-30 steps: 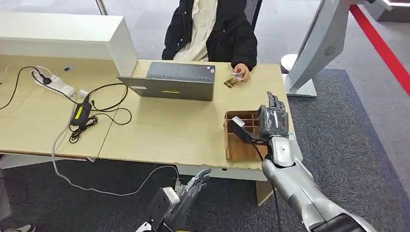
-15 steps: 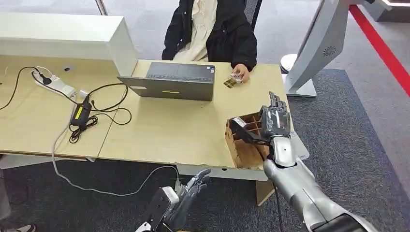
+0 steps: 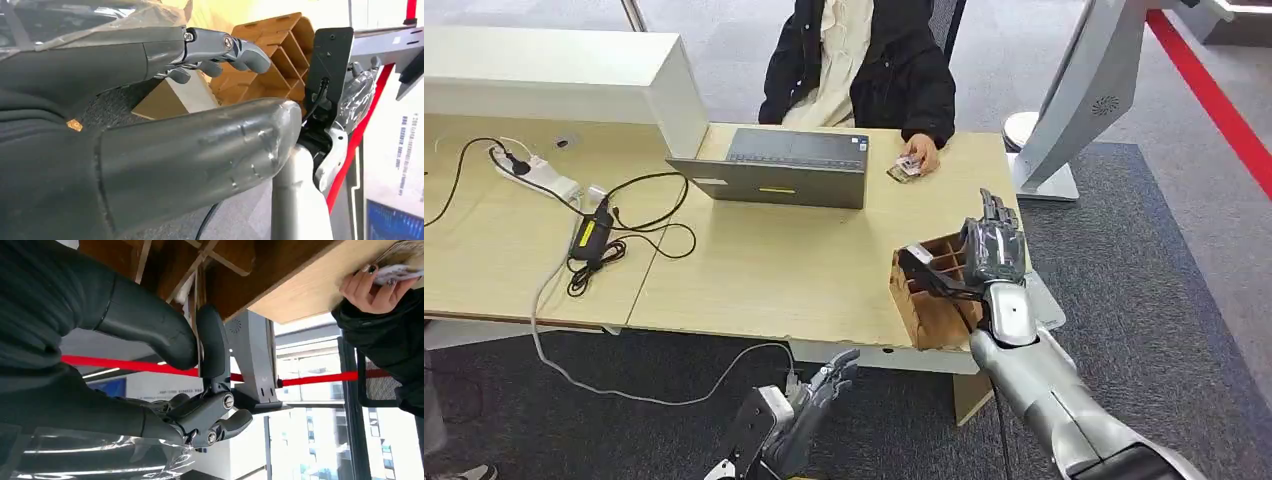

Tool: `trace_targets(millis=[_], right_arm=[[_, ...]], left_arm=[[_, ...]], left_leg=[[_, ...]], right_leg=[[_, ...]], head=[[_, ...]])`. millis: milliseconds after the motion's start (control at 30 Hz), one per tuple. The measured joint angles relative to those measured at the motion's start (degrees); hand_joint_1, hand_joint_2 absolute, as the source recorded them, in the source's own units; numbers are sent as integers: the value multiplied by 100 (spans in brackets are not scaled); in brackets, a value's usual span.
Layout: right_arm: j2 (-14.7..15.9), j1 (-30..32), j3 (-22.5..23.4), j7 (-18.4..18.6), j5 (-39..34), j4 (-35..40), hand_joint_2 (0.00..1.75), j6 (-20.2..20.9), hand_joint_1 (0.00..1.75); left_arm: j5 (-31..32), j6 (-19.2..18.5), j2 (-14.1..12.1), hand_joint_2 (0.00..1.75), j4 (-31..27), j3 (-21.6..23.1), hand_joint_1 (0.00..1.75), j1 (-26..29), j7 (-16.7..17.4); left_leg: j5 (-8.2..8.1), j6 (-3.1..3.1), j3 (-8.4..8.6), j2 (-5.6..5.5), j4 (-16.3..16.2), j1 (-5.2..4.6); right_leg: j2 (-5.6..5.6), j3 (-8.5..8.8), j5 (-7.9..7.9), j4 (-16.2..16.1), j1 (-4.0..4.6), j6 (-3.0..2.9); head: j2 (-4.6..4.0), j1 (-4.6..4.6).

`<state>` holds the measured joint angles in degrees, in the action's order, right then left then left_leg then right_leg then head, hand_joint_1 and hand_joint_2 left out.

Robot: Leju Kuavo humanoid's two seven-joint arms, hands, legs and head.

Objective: Pass the card to the sensor for recognition and then transmit it.

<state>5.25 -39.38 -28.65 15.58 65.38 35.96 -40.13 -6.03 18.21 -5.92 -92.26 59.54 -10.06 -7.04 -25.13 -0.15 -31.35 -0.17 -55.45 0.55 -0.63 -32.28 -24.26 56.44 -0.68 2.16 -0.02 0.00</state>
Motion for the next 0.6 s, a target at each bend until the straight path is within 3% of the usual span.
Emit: trace_targets(millis=[300, 400, 600], right_arm=[[0, 20, 100, -17, 157, 142, 175, 0, 175], [87, -233, 321, 9, 459, 859, 175, 0, 175], [175, -444, 282, 201, 579, 931, 175, 2, 175]], left_arm=[[17, -20, 0, 0, -2, 0, 0, 0, -9], [37, -273, 0, 0, -4, 0, 0, -5, -92], [-4, -549, 37, 0, 15, 0, 0, -35, -216]], left_leg=[[0, 0, -1, 0, 0, 0], [1, 0, 0, 2, 0, 0], [0, 0, 0, 1, -1, 0]], right_leg=[[0, -1, 0, 0, 0, 0], [1, -1, 1, 0, 0, 0], [1, -1, 0, 0, 0, 0]], head=[[0, 0], [0, -2], [0, 0]])
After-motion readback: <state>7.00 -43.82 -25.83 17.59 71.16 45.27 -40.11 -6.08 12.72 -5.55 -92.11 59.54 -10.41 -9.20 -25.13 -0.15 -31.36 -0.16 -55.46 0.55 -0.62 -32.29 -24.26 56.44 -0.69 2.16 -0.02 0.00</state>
